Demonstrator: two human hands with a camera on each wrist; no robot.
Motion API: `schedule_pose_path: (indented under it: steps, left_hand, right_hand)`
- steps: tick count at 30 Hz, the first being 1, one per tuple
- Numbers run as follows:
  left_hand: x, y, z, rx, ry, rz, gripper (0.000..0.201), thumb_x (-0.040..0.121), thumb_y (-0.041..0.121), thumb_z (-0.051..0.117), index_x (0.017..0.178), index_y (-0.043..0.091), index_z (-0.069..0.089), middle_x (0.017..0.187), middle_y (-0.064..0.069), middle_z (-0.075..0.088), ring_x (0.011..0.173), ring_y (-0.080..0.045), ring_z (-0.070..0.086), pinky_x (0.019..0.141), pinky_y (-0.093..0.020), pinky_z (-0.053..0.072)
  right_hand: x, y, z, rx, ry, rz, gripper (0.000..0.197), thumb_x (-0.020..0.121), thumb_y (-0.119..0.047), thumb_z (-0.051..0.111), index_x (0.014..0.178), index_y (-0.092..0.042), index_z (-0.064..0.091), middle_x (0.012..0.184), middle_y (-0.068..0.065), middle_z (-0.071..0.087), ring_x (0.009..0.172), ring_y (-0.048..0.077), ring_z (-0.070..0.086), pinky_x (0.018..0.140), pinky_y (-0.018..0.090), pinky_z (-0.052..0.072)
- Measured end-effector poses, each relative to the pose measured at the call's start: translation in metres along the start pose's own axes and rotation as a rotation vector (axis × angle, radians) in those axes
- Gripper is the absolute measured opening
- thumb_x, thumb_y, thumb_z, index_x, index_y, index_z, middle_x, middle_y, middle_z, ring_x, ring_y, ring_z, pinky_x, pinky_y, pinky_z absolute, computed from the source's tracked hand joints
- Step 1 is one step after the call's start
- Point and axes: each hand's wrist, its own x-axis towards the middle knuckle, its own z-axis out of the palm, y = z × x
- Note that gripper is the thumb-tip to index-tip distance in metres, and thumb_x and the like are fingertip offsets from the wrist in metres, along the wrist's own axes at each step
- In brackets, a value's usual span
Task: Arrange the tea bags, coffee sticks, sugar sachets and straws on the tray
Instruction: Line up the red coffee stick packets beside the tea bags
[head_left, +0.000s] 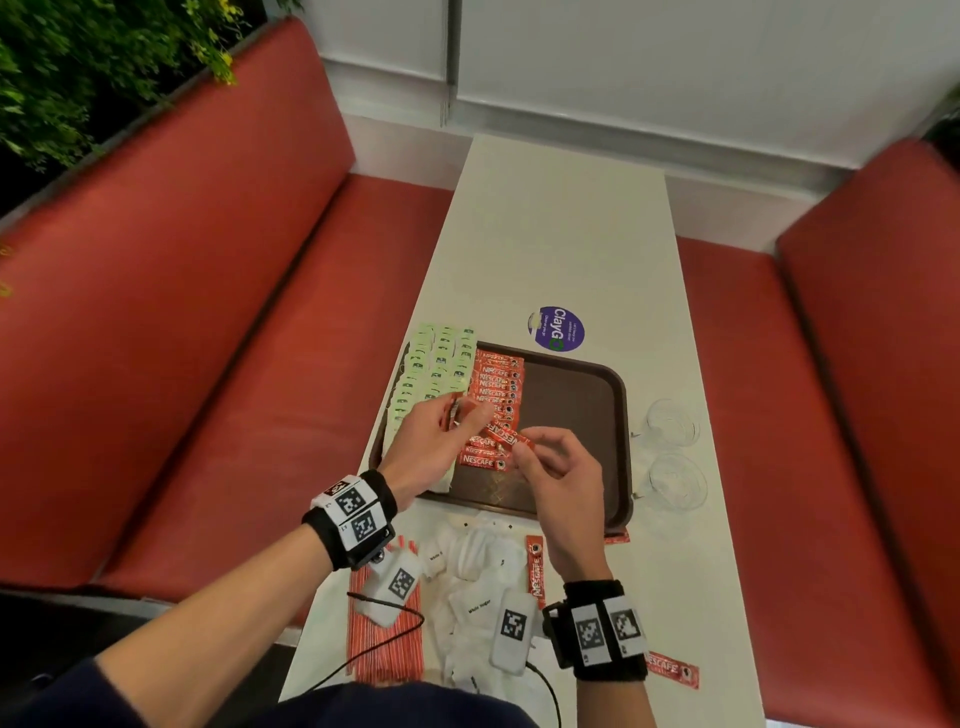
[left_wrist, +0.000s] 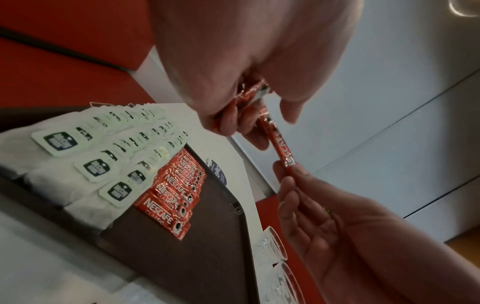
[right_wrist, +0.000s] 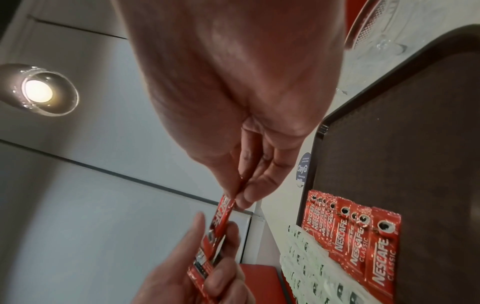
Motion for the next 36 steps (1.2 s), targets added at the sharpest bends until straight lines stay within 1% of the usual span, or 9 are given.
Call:
schedule_pose_path:
  steps: [7,10,13,17,22,25,30,33,36]
  left_hand:
    - [-0.009,-0.004,-0.001,0.136,-0.182,0.024,0.014,0.090,0.035,0.086,0.087,0.025,0.077,0.099,0.003,0.076,0.087,-0.006,0.066,0.083,-0.031,0.048]
    - [-0.013,0.001,-0.006,0.214,-0.285,0.011,0.021,0.085,0.033,0.091,0.101,0.025,0.080,0.109,0.009,0.074,0.085,0.006,0.063,0.078,-0.020,0.045]
    - [-0.008,0.010,-0.007,0.169,-0.297,0.003,0.027,0.089,0.035,0.088,0.114,0.027,0.081,0.106,0.002,0.079,0.083,-0.006,0.069,0.081,-0.020,0.052]
    - [0.000,0.011,-0.002,0.185,-0.287,0.026,0.024,0.088,0.036,0.090,0.104,0.020,0.081,0.095,-0.006,0.081,0.087,-0.027,0.074,0.089,-0.045,0.059]
    - [0.000,0.007,0.002,0.028,-0.167,0.014,0.010,0.092,0.020,0.086,0.089,0.019,0.076,0.076,0.011,0.076,0.069,0.002,0.065,0.065,-0.014,0.048]
    - [0.001,-0.005,-0.004,-0.030,-0.158,-0.061,0.016,0.090,0.025,0.088,0.091,0.015,0.075,0.090,-0.006,0.081,0.073,-0.008,0.065,0.063,-0.021,0.047]
    - [-0.002,-0.015,-0.004,-0.049,-0.163,-0.142,0.033,0.097,0.026,0.080,0.104,-0.006,0.072,0.092,-0.002,0.079,0.064,0.001,0.058,0.066,-0.018,0.043]
    - [0.000,-0.021,-0.009,-0.019,-0.097,-0.254,0.035,0.105,0.034,0.068,0.117,0.001,0.072,0.090,0.006,0.074,0.067,0.006,0.056,0.077,-0.030,0.037]
    - [0.000,-0.027,-0.018,-0.095,0.000,-0.392,0.030,0.105,0.034,0.057,0.111,0.012,0.076,0.084,0.006,0.063,0.072,-0.010,0.043,0.070,-0.032,0.032]
  right_hand:
    - [0.010,-0.002,-0.012,0.093,0.162,-0.024,0.024,0.096,-0.021,0.084,0.117,-0.016,0.074,0.104,0.005,0.083,0.099,0.023,0.079,0.100,0.056,0.061]
    - [0.014,-0.011,-0.015,0.000,0.133,-0.105,0.015,0.098,-0.023,0.082,0.110,-0.021,0.075,0.105,0.001,0.082,0.101,0.021,0.078,0.095,0.053,0.063]
    - [0.019,-0.019,-0.016,-0.143,-0.014,-0.170,0.009,0.099,-0.022,0.081,0.106,-0.026,0.078,0.101,-0.004,0.081,0.097,0.016,0.078,0.087,0.042,0.064]
    - [0.019,-0.022,-0.006,-0.239,-0.147,-0.215,0.006,0.100,-0.024,0.080,0.105,-0.027,0.081,0.097,-0.008,0.082,0.091,0.013,0.078,0.084,0.034,0.064]
    - [0.017,-0.001,-0.019,-0.237,-0.109,-0.109,0.017,0.100,-0.040,0.079,0.110,-0.029,0.073,0.102,-0.007,0.078,0.096,0.011,0.074,0.085,0.031,0.062]
    - [0.015,0.015,-0.035,-0.137,-0.152,-0.017,0.009,0.098,-0.021,0.081,0.104,-0.017,0.076,0.099,0.006,0.079,0.091,0.020,0.074,0.080,0.038,0.064]
    - [0.014,0.028,-0.034,-0.008,-0.065,0.042,0.014,0.094,-0.013,0.084,0.104,-0.006,0.078,0.093,0.013,0.080,0.079,0.017,0.072,0.071,0.027,0.062]
    - [0.025,0.048,-0.036,-0.093,0.018,0.069,0.011,0.093,-0.017,0.085,0.103,-0.013,0.080,0.091,0.005,0.082,0.084,0.017,0.078,0.079,0.036,0.066]
    - [0.039,0.073,-0.038,-0.315,-0.003,0.084,0.008,0.094,-0.020,0.085,0.098,-0.025,0.081,0.089,-0.006,0.082,0.085,0.011,0.078,0.089,0.044,0.067]
